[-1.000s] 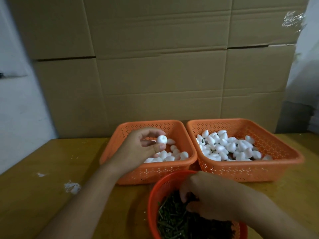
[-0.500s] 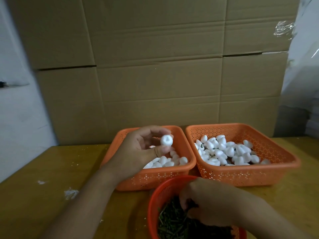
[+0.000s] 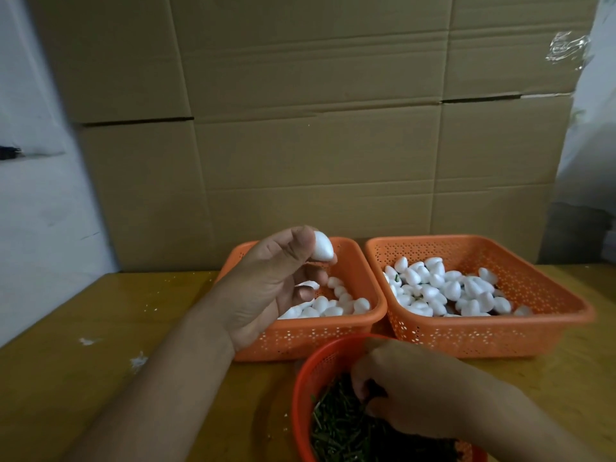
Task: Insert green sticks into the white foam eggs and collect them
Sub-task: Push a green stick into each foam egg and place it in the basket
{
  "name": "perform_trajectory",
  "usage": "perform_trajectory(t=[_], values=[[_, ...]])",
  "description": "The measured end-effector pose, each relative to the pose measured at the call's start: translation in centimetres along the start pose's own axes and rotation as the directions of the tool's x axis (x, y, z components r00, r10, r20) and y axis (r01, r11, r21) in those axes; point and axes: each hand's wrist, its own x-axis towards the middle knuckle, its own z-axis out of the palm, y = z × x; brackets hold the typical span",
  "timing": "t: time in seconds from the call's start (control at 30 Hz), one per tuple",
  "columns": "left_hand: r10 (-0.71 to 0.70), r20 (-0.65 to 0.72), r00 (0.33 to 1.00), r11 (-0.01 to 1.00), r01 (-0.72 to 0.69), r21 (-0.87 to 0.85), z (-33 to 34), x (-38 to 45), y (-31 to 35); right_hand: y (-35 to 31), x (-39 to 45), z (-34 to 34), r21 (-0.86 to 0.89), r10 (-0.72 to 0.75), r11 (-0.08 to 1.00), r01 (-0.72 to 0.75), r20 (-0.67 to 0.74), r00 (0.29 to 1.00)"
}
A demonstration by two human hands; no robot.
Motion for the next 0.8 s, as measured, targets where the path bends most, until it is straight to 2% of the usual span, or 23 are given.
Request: perform_trajectory(t=[0.33,0.6,0.7,0.8], values=[[-0.071,-0.088,0.994,0.992,0.061,-0.111,-0.9,0.2,-0.7,0.5,-0.3,-1.4,0.073,0.05,0.996,-0.052,0.033,0.998],[-0.148,-0.144,0.978,0.988,0.152,0.021,-1.1,0.5,-1.4,0.9,-0.3,-1.5,0.177,0.079,0.981,-0.085,0.04,0.996],[-0.159,-0.163,0.974,0.987,0.159,-0.013,-1.2,0.7,-1.6,1.1,-0.3,-1.6,0.258,0.049,0.964,-0.06,0.048,0.998],[-0.166,-0.169,0.972,0.986,0.157,-0.062,-1.3,0.7,-1.7,1.1,-0.2,-1.9,0.455,0.035,0.888,-0.061,0.066,0.997]])
